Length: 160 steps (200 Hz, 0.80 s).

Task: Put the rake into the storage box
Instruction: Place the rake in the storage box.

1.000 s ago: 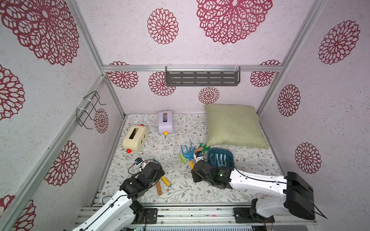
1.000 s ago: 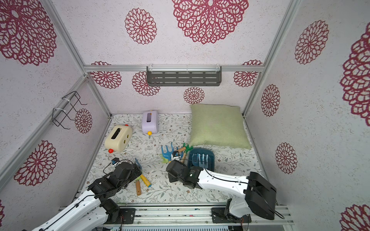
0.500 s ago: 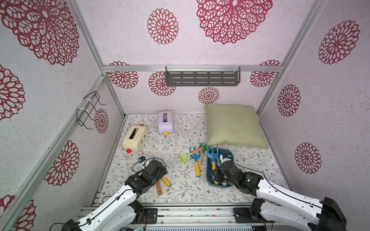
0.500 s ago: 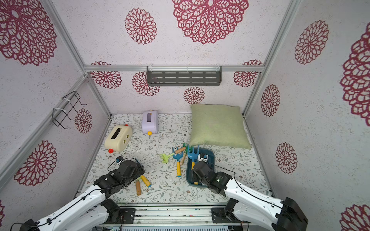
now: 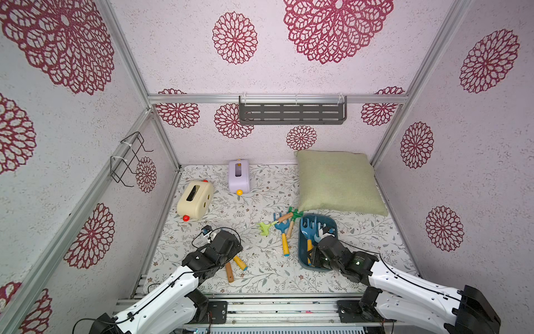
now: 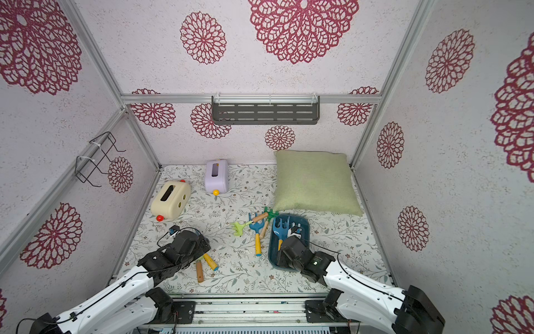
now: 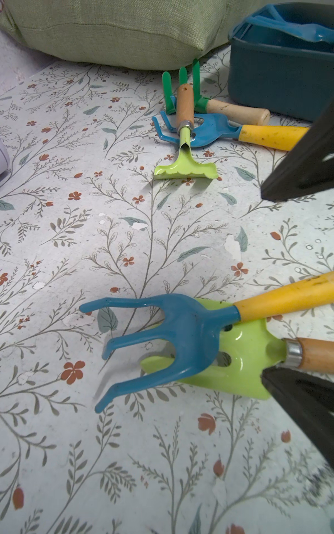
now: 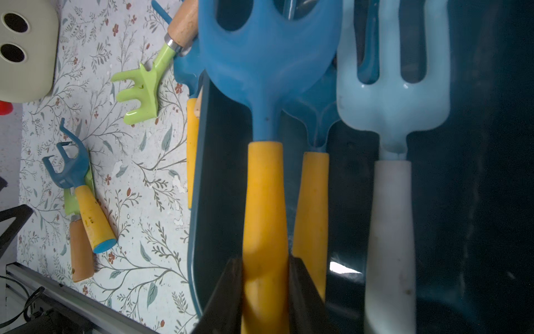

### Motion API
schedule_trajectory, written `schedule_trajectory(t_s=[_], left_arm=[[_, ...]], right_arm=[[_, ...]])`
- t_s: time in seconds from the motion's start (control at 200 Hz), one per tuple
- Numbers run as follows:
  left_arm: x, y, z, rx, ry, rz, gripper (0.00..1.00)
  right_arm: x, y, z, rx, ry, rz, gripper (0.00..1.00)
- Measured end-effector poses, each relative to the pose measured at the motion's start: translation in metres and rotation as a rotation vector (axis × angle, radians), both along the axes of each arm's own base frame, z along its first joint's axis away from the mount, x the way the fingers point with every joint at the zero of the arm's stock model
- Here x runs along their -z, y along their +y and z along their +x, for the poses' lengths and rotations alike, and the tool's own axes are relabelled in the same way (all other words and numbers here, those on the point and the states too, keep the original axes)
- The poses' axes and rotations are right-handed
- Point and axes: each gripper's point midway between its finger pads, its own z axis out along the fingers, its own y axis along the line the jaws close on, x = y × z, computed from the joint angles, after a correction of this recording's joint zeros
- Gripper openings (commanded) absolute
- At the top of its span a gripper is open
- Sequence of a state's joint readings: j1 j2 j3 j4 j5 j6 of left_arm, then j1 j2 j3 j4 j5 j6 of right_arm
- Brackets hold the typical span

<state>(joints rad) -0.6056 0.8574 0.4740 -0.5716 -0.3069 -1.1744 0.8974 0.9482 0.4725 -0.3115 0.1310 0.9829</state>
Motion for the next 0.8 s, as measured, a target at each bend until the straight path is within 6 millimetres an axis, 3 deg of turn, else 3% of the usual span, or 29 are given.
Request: schedule_trajectory(t_s=[0.105, 0.185, 0.285, 0.555, 0.8], left_arm=[[0.0, -0.001, 0.0, 0.002, 0.0, -0.003, 0.98], [0.0, -0.001, 0.001, 0.002, -0.001, -0.005, 0.98], [0.003, -0.002, 0.0, 0.004, 0.011, -0.003, 1.0], [0.014, -0.006, -0.003, -0.005, 0.064, -0.019, 0.84], [0.017, -0.007, -0.008, -0.033, 0.093, -0.051, 0.67]], right_arm=[[0.002, -0.002, -0.001, 0.007, 0.003, 0.002, 0.23], [0.002, -0.003, 0.0, 0.014, 0.004, 0.003, 0.4], [0.002, -0.004, 0.001, 0.021, 0.004, 0.001, 0.54], [-0.014, -0.008, 0.007, 0.019, -0.041, -0.003, 0.8], [-0.031, -0.001, 0.01, -0.039, -0.106, 0.03, 0.85]])
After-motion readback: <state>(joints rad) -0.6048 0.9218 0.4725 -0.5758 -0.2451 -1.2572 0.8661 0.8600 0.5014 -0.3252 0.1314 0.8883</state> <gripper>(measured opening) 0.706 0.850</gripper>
